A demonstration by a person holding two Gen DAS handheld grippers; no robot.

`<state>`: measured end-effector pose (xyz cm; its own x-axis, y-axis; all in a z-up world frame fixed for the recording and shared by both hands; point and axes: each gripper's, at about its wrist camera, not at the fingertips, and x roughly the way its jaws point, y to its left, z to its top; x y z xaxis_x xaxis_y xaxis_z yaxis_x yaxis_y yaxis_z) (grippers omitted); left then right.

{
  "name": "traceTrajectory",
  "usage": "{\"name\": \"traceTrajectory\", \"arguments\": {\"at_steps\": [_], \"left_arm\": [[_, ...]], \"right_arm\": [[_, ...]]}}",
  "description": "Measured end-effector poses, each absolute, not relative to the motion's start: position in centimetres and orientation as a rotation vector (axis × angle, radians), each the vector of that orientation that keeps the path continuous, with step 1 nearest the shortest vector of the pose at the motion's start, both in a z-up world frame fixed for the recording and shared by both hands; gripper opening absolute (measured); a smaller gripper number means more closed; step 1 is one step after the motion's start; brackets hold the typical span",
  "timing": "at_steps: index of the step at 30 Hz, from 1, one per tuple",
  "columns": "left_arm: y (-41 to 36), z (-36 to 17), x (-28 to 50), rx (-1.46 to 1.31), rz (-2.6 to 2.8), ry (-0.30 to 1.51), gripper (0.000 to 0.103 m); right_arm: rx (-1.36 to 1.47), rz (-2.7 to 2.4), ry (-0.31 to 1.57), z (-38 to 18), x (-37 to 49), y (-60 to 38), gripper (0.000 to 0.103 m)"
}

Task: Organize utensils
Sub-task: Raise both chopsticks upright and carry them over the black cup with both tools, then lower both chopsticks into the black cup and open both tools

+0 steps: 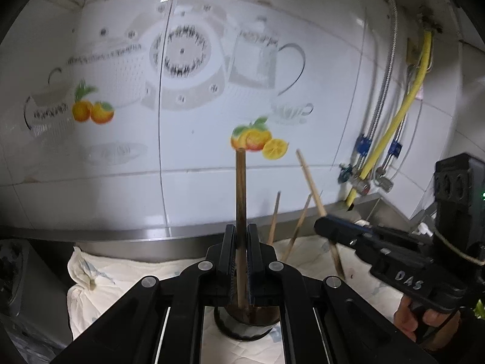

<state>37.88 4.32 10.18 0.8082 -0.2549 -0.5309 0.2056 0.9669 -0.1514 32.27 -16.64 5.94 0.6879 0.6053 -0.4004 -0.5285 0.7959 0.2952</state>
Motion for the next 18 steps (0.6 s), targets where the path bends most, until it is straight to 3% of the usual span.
{"name": "traceTrajectory", "arguments": {"at_steps": [18], "left_arm": [[4.9, 3.8, 41.1, -0.130, -0.225, 0.706, 0.006]], "right_arm": [[0.178, 0.694, 0.403, 4.6, 35.4, -15.3, 0.009]]}}
